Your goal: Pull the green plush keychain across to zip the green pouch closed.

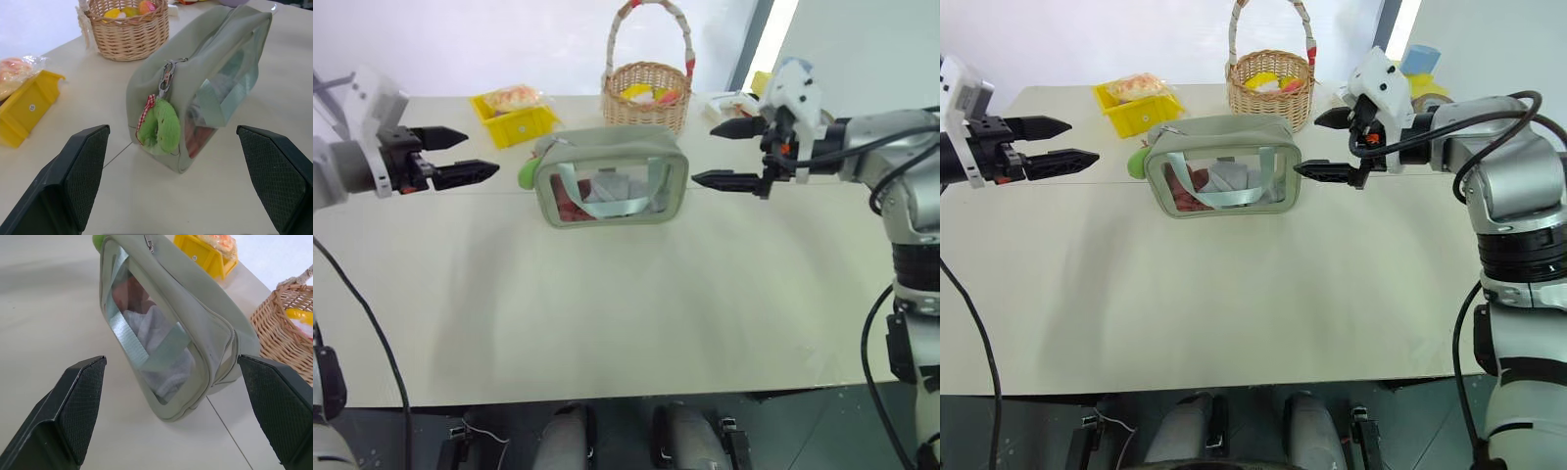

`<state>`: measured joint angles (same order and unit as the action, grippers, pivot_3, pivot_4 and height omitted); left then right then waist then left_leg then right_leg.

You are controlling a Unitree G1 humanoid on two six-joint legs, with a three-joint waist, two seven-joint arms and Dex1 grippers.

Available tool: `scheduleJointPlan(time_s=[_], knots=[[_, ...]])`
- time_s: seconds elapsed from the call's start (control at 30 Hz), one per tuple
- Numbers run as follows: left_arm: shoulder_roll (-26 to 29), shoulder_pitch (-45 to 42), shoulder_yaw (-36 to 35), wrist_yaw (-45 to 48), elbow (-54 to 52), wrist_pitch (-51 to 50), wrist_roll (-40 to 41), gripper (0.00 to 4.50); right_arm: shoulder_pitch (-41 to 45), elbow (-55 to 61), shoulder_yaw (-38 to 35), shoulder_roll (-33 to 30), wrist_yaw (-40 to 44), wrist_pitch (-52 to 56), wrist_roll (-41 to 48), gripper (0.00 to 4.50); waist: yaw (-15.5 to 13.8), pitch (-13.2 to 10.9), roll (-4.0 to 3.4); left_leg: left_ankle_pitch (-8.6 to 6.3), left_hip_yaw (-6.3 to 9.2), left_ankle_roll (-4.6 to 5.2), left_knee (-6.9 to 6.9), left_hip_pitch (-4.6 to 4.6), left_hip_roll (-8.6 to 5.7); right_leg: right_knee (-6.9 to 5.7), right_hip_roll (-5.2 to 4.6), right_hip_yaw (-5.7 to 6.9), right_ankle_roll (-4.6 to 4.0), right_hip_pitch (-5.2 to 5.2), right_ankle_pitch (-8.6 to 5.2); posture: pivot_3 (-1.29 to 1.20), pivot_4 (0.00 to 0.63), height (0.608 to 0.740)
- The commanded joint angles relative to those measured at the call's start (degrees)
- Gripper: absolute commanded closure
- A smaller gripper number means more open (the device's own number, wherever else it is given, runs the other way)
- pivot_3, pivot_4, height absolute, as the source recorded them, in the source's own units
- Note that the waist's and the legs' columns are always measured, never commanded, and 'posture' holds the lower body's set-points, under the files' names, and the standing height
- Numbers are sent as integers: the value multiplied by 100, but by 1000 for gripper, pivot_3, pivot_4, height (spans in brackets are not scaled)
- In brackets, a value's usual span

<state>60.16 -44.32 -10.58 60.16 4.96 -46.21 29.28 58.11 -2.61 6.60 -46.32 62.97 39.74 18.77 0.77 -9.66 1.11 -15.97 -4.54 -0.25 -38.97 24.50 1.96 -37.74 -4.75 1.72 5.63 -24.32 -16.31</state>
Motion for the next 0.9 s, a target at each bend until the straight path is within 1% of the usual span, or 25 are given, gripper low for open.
scheduleJointPlan(time_s=[0.03,0.27,0.37,0.5,0.57,0.63,0.77,0.8,0.83,0.87,0.9], knots=[[183,-175,-91,-94,-116,147,-122,52,526,-334,159,123,195,-467,-234,0,4,-1,-1,0,-1,-1,1,0,0,-1,0,-1,0,-1,0,0,150,739],[371,-194,-104,377,-192,-18,125,52,962,-998,528,668,456,-1059,-529,0,14,-1,-1,1,-3,-3,0,0,1,-20,2,-1,0,-4,0,0,150,739],[313,-214,-38,380,-332,-104,197,52,1233,-1624,787,1098,602,-1638,-801,0,15,-1,-2,2,-3,-4,-3,0,1,-22,1,-1,0,-4,0,0,150,739],[235,-191,-82,252,-545,-222,289,52,1535,-2614,934,1552,613,-2320,-1168,0,15,-2,-2,11,-2,-20,-2,1,1,-24,1,-1,0,-5,0,0,150,739],[226,-67,-175,165,-743,-337,371,52,1679,-3308,1048,1796,544,-2784,-1434,0,17,-2,-1,11,-1,-20,-3,3,0,-24,1,0,0,-5,0,0,150,739],[240,64,-267,81,-926,-426,441,52,1799,-3862,1128,1946,477,-3175,-1676,0,31,-2,0,12,-2,-21,-4,2,0,-24,0,-1,0,-4,0,0,150,739],[258,251,-465,-113,-1145,-590,577,52,1932,-4457,1175,2055,545,-3730,-1992,0,38,-3,-2,13,0,-23,-1,2,1,-26,1,-1,0,-6,0,0,150,739],[267,280,-505,-158,-1170,-628,606,0,1961,-4556,1189,2074,573,-3844,-2054,529,40,-3,-2,13,0,-23,-1,2,2,-26,1,-1,0,-6,0,0,150,739],[273,301,-532,-193,-1188,-652,629,0,1987,-4638,1191,2091,600,-3932,-2102,770,40,-3,-2,13,-1,-23,-2,2,3,-26,0,-2,0,-6,0,0,150,739],[273,327,-559,-242,-1191,-666,632,0,2008,-4697,1181,2109,634,-4013,-2134,1334,41,-3,-2,14,-1,-24,-2,2,2,-26,0,-1,0,-6,0,0,150,739],[274,353,-564,-291,-1191,-643,607,0,2020,-4689,1149,2124,727,-3997,-2108,1786,42,-3,-2,14,-1,-25,-2,2,2,-26,0,-1,0,-6,0,0,150,739]])
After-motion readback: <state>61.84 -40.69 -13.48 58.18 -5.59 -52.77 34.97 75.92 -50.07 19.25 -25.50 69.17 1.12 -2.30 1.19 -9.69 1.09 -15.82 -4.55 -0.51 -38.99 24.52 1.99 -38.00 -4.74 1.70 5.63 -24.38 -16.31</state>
